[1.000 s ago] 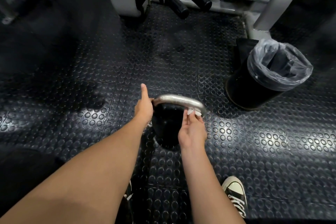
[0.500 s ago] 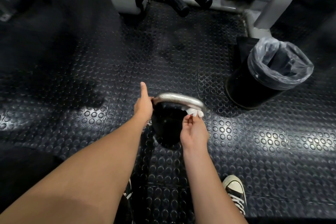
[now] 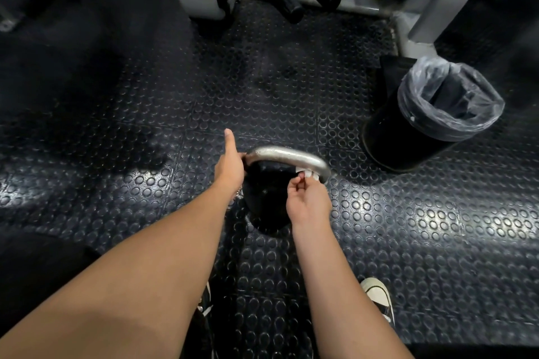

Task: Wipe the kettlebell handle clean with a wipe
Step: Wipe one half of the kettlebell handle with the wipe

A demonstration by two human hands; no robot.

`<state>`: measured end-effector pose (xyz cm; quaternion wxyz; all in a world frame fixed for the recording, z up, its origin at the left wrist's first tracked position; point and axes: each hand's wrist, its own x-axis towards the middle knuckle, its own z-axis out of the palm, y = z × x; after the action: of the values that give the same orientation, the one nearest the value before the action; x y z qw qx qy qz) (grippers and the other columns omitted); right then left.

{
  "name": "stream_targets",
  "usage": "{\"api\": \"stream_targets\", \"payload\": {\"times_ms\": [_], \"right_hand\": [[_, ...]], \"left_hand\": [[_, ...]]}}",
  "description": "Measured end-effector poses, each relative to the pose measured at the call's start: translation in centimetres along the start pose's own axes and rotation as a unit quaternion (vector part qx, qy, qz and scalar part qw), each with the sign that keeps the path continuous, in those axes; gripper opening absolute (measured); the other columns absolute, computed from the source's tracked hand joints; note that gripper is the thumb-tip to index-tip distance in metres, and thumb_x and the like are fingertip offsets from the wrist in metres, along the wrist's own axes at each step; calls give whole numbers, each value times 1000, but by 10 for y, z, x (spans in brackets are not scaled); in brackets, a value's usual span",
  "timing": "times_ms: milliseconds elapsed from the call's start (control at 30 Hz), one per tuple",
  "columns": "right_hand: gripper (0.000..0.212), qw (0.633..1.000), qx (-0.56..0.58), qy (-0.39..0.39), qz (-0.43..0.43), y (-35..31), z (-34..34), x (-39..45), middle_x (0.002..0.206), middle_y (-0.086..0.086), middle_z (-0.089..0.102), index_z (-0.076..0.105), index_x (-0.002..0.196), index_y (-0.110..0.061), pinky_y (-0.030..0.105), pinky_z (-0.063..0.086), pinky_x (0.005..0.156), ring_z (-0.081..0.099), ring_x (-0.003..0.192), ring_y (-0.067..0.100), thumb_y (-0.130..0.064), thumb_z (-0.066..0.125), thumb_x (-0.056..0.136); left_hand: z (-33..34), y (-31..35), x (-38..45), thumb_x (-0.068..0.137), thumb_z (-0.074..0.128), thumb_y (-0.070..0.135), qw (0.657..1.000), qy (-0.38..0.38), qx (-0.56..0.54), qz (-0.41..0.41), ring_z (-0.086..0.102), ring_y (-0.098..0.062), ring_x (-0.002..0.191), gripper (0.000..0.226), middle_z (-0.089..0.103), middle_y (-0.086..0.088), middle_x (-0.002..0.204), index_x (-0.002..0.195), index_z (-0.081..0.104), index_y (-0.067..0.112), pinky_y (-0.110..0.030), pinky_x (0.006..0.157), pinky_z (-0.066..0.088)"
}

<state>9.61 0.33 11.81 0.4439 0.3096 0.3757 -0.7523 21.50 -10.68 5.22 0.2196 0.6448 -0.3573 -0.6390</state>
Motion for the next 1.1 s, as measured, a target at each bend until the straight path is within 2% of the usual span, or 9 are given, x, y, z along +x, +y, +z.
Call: {"api": "stream_targets", "payload": {"times_ms": [133,267,400,500,667,767,933,1000,1100], "right_hand": [[11,999,-20,-23,11,7,-14,0,91,11,58,58,104,-2,25,50,63,54,77,15,2,49,98],[18,999,-24,-48,11,1,-7,8,105,10,62,57,115,-3,28,53,72,61,91,18,-1,50,99],[20,998,18,-52,7,3,-11,1,105,12,61,56,118,-1,25,51,72,60,88,16,1,48,100],[13,999,6,-49,4,7,-18,-4,103,14,61,58,107,-4,27,51,73,59,87,18,0,49,100],[20,999,26,-26,13,0,-4,5,103,13,59,54,116,-1,25,50,69,57,84,18,5,48,98],[23,997,53,-49,14,5,-14,-1,105,12,62,56,121,-2,24,49,74,58,85,15,-1,48,100],[33,994,87,-69,23,8,-8,7,114,13,59,50,132,0,28,51,81,60,95,18,2,41,101],[32,992,109,-67,21,7,-1,7,110,13,59,50,130,0,28,51,81,59,94,18,5,38,101],[26,993,96,-66,25,8,-5,0,106,12,59,53,124,-1,25,51,77,58,89,16,3,42,100]], "left_hand": [[-2,-2,3,38,14,122,1000,3,-2,6,74,-31,112,134,82,-13,107,88,87,21,-52,117,44],[-2,-2,4,39,12,122,1000,-3,6,6,75,-31,111,134,82,-14,107,84,85,18,-50,116,45],[-1,-1,3,39,11,122,1000,0,11,4,74,-33,112,134,81,-15,108,83,84,18,-51,116,44],[-1,1,0,38,11,121,1000,8,13,7,74,-35,112,130,80,-18,108,75,79,17,-51,115,46],[-1,0,1,36,15,122,1000,1,2,4,74,-36,112,122,80,-19,112,68,82,25,-52,116,46],[-1,0,0,37,13,122,1000,8,7,9,74,-35,111,121,80,-19,109,65,82,27,-51,116,45],[-3,0,1,36,16,122,1000,8,-4,5,75,-32,111,124,82,-12,106,76,86,28,-51,117,45],[-1,0,-1,35,16,122,1000,5,-1,1,76,-33,109,134,82,-16,107,86,87,20,-50,115,47],[-2,1,-2,35,16,122,1000,13,-5,3,76,-34,109,134,82,-17,108,87,86,20,-51,113,48]]}}
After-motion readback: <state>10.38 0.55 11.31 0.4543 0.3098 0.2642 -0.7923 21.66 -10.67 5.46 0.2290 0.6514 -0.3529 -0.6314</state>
